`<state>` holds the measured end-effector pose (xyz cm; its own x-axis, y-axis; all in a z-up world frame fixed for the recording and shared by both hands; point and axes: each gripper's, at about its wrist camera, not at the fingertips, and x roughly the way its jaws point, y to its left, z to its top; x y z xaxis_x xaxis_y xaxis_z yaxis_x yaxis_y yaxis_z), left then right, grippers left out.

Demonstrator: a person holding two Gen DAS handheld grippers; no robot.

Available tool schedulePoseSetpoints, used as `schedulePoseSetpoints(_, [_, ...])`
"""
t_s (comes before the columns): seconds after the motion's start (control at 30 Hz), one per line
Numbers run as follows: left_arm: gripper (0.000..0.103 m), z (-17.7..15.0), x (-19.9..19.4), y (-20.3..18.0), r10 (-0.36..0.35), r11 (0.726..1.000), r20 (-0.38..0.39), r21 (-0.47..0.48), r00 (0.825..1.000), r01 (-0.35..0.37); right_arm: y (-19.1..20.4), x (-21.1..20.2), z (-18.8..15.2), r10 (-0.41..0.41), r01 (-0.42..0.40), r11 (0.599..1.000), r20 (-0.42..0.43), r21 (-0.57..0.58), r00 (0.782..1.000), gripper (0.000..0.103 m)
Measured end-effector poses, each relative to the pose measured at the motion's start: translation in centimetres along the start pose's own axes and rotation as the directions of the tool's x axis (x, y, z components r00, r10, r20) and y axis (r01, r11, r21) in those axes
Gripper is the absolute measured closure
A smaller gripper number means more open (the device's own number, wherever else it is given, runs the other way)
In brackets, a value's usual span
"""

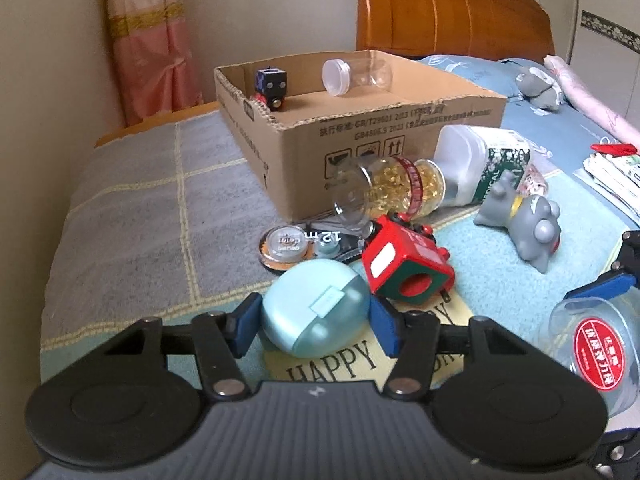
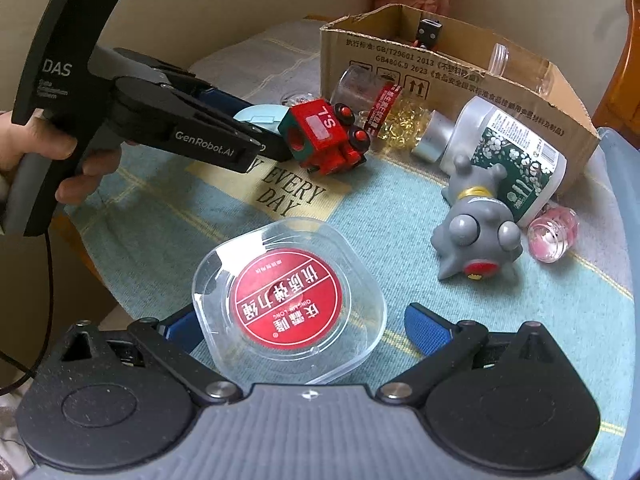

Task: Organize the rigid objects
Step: 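Move the right tool to the red-labelled clear container and grasp it, then grasp the light-blue round case with the left tool while the right tool holds the container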

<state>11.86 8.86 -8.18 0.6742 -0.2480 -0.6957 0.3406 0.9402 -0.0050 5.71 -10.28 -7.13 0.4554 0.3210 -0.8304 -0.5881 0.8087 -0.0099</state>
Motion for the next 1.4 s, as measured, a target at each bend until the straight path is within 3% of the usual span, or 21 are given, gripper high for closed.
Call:
schedulePoseSetpoints(0.23, [0.046, -1.7, -2.0, 0.1, 0.043, 0.998, -0.031, -0.054, 0.999, -0.045, -0.2, 0.0, -0.1, -0.006, 0.006, 1.000, 0.008, 0.006, 1.000, 0.000])
schedulePoseSetpoints(0.47, [0.043, -3.0, -3.7, -0.9, -0.007, 1.000, -0.069, -0.017, 0.998, 0.006, -0.7, -0.3, -0.2, -0.021, 0.021, 1.000, 0.013, 0.010, 1.000, 0.000])
schedulePoseSetpoints(0.67, [0.035, -3.0, -3.5, -1.4, -0.028, 0.999, -0.068, 0.033, 0.997, 0.030, -0.5, -1.0, -0.4, 0.041, -0.041, 0.999, 0.021, -0.029, 0.999, 0.000])
schedulePoseSetpoints(0.77, [0.036, -2.8, -3.2, -1.5, -0.035, 0.999, -0.061, 0.024, 0.998, 0.036, -0.1, -0.9, 0.1, 0.059, -0.058, 0.996, 0.021, -0.064, 0.998, 0.000])
schedulePoseSetpoints(0.93, [0.035, -3.1, -3.7, -2.7, -0.090, 0.992, -0.076, 0.085, 0.993, 0.096, 0.1, -1.4, 0.5, 0.130, -0.129, 0.985, -0.003, -0.110, 0.992, 0.001])
schedulePoseSetpoints(1.07, [0.035, -2.7, -3.2, -2.5, -0.071, 0.994, -0.066, 0.081, 0.995, 0.077, 0.2, -1.3, 0.7, 0.123, -0.121, 0.981, 0.004, -0.148, 0.992, 0.009])
schedulePoseSetpoints(1.4, [0.051, -2.0, -2.9, -2.7, -0.082, 0.992, -0.072, 0.091, 0.994, 0.088, 0.8, -0.8, 1.1, 0.083, -0.079, 0.968, 0.005, -0.238, 0.997, 0.021])
